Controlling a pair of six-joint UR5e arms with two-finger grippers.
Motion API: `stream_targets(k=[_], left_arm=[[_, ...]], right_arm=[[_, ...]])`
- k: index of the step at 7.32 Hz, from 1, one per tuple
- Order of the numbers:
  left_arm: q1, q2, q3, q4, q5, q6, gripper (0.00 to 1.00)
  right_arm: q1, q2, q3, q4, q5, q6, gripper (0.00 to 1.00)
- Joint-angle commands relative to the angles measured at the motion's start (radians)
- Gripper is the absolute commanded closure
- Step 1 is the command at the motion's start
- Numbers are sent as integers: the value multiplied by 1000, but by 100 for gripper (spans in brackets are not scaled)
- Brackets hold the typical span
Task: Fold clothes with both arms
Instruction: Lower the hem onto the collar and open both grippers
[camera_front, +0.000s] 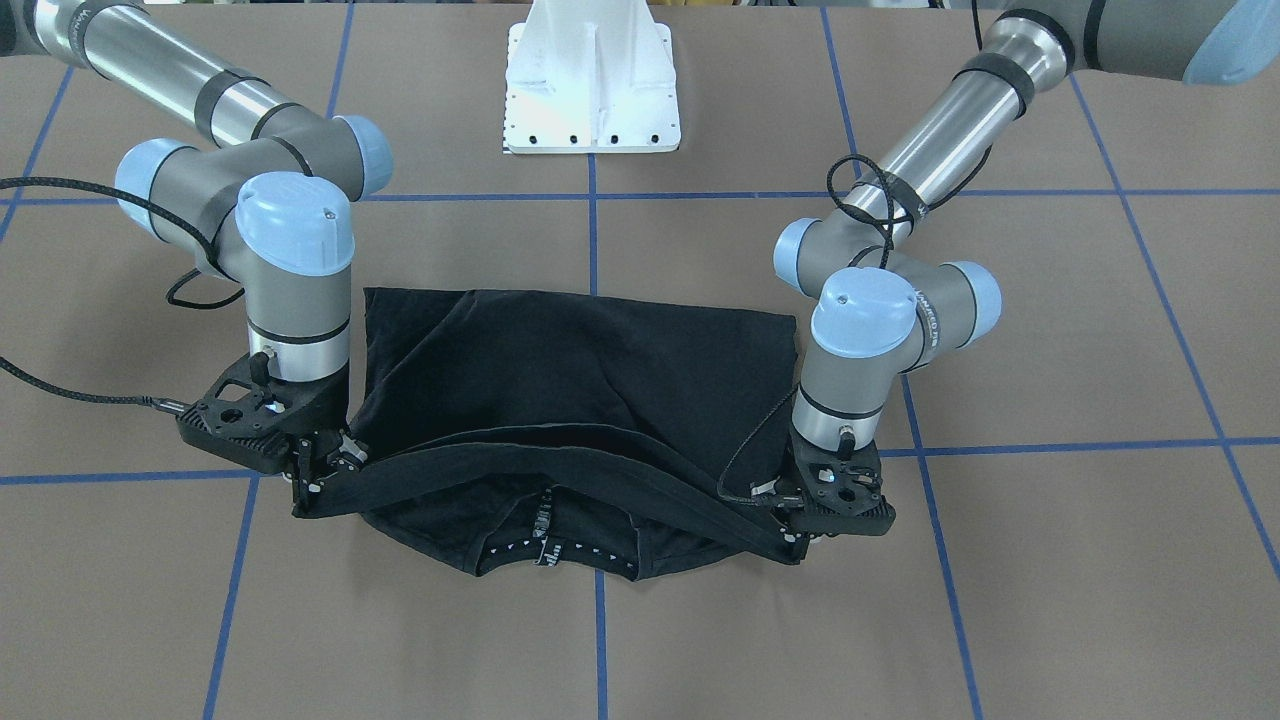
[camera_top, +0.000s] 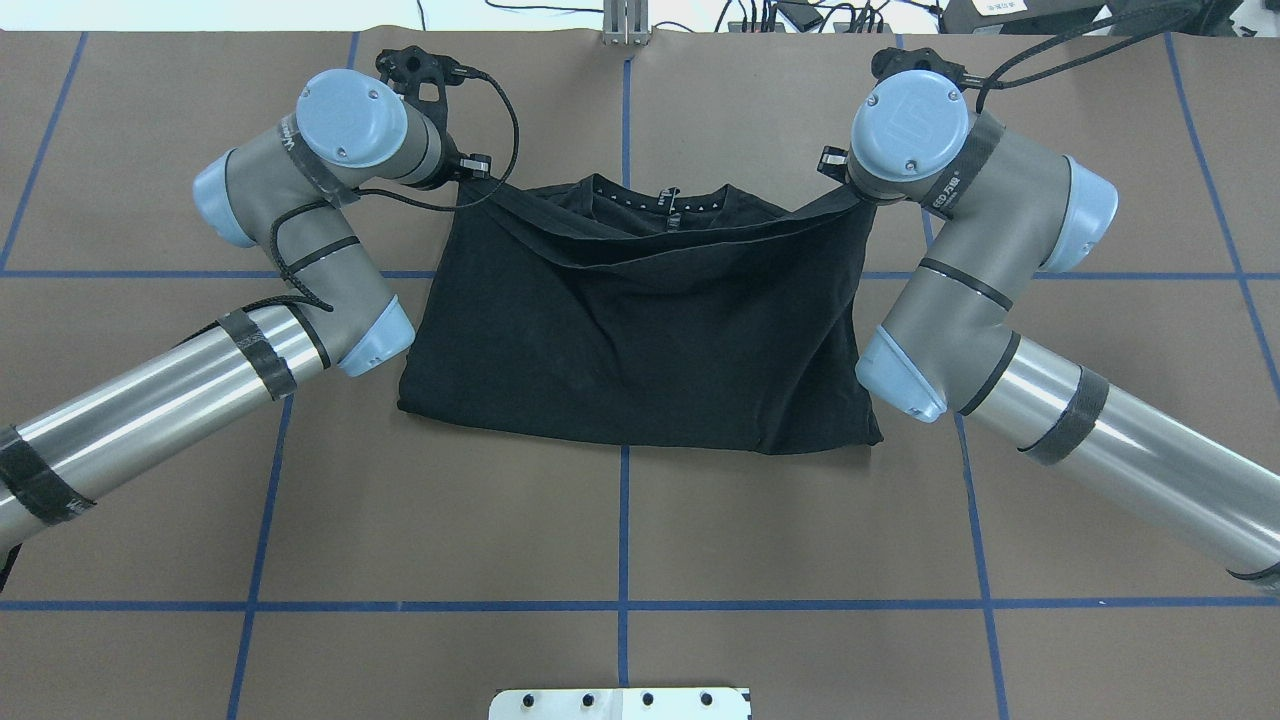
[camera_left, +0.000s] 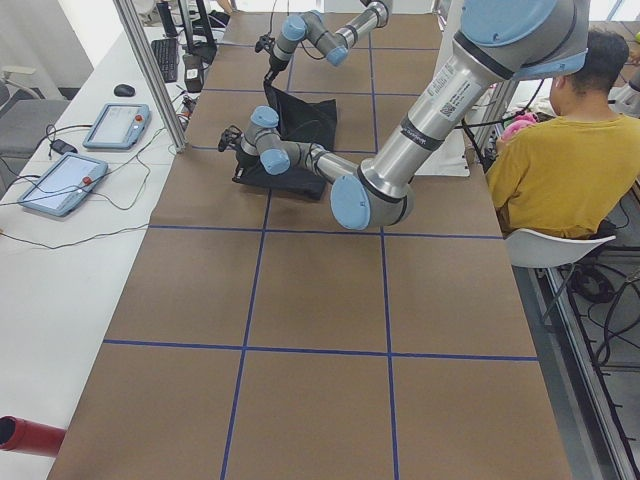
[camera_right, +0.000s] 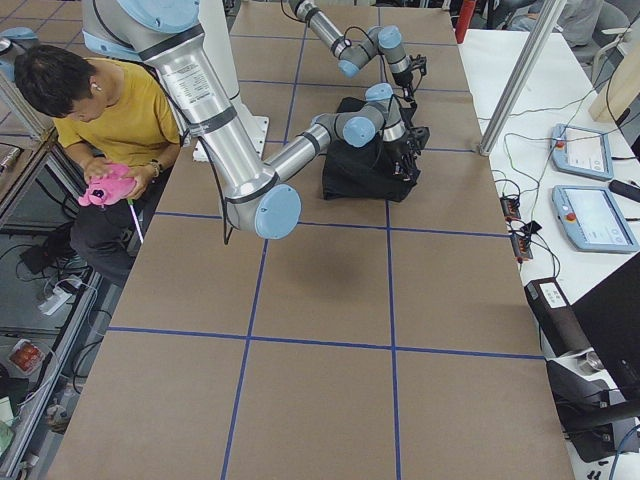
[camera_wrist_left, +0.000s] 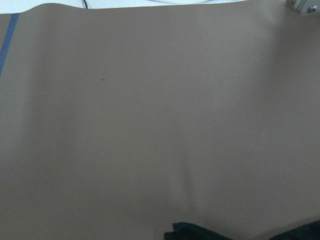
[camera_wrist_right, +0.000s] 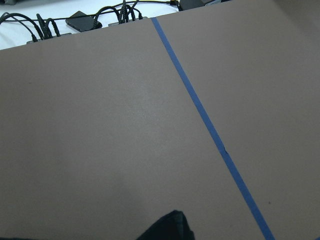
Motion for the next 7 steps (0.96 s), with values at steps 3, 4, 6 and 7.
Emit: stream_targets(k=[3, 4, 6, 7], left_arm=[[-45, -2, -6, -1, -9, 93, 100], [-43, -2, -6, -1, -9, 93, 100], [-40, -3, -6, -1, -9, 91, 100], [-40, -3, -6, -17, -9, 91, 90]], right_arm=[[28, -27, 5, 2, 51, -89, 100], [26, -27, 2, 2, 51, -93, 100], [16, -24, 0, 2, 50, -93, 100], [16, -24, -1, 0, 50, -90, 100]])
